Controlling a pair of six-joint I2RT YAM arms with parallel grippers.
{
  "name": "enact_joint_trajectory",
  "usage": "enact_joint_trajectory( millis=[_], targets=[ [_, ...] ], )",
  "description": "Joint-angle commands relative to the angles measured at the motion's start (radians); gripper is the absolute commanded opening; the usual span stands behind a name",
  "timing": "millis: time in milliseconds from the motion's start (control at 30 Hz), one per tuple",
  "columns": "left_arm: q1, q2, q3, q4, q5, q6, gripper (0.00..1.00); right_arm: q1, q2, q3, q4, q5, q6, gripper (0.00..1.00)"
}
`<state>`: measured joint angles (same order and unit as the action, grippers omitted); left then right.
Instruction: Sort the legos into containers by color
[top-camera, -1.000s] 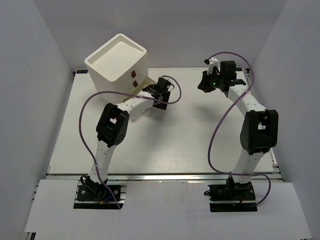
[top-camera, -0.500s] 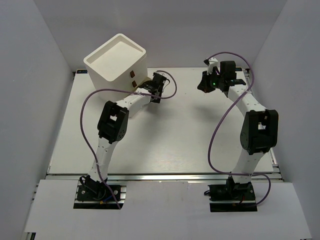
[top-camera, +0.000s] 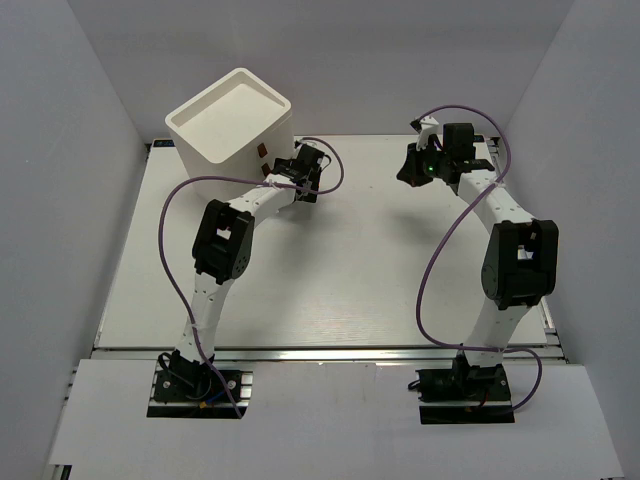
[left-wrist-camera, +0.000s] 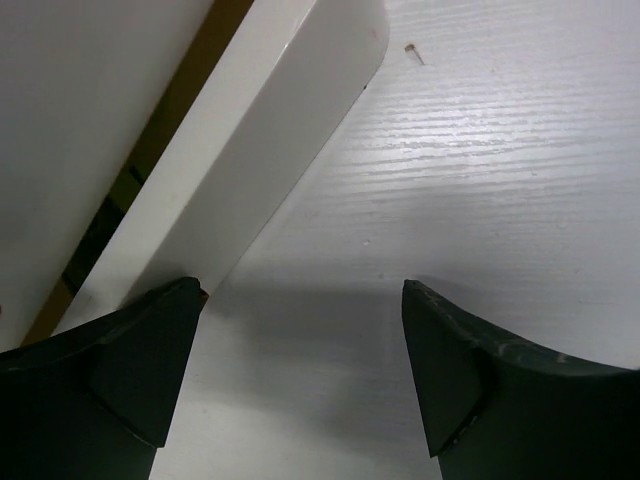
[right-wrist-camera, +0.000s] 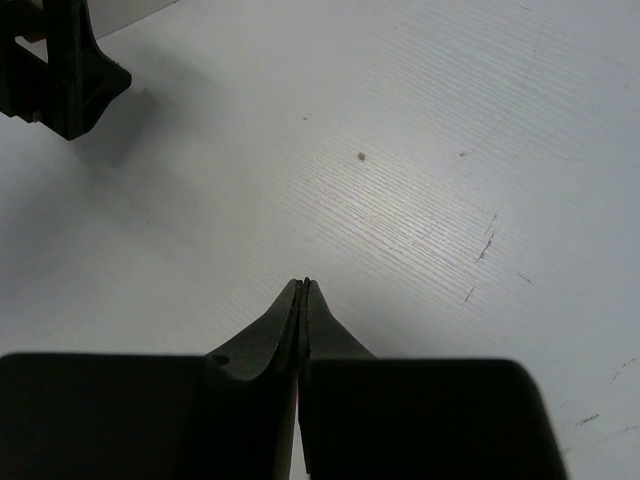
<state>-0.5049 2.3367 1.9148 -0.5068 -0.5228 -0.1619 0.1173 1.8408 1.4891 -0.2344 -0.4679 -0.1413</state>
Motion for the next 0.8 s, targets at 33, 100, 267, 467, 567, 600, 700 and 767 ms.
enact_joint_trajectory(
  millis=[33,100,267,467,567,600,700,767],
  targets=[
    [0.022,-0.008,0.026,0.024,-0.069,0.035,0.93,-0.005,-0.049,-0.003,0.014,-0.018,-0.003,0.0],
    [0.022,-0.004,0.032,0.025,-0.072,0.035,0.95,-0.005,-0.051,-0.006,0.015,-0.02,-0.003,0.0],
    [0.031,0.006,0.029,0.028,-0.089,0.035,0.98,-0.005,-0.052,-0.012,0.015,-0.025,0.0,0.0],
    [0.04,0.013,0.02,0.05,-0.181,0.032,0.98,-0.01,-0.052,-0.013,0.015,-0.02,0.0,0.0],
    [0.04,0.012,0.012,0.06,-0.193,0.038,0.98,-0.007,-0.052,-0.012,0.015,-0.02,0.0,0.0],
    [0.04,0.012,0.01,0.065,-0.207,0.036,0.98,-0.008,-0.052,-0.013,0.014,-0.021,0.002,0.0],
    [0.04,0.009,0.009,0.07,-0.217,0.044,0.98,-0.008,-0.054,-0.018,0.012,-0.023,0.0,0.0],
    [0.04,0.001,0.007,0.073,-0.204,0.044,0.98,-0.008,-0.057,-0.02,0.014,-0.023,0.002,0.0]
  ],
)
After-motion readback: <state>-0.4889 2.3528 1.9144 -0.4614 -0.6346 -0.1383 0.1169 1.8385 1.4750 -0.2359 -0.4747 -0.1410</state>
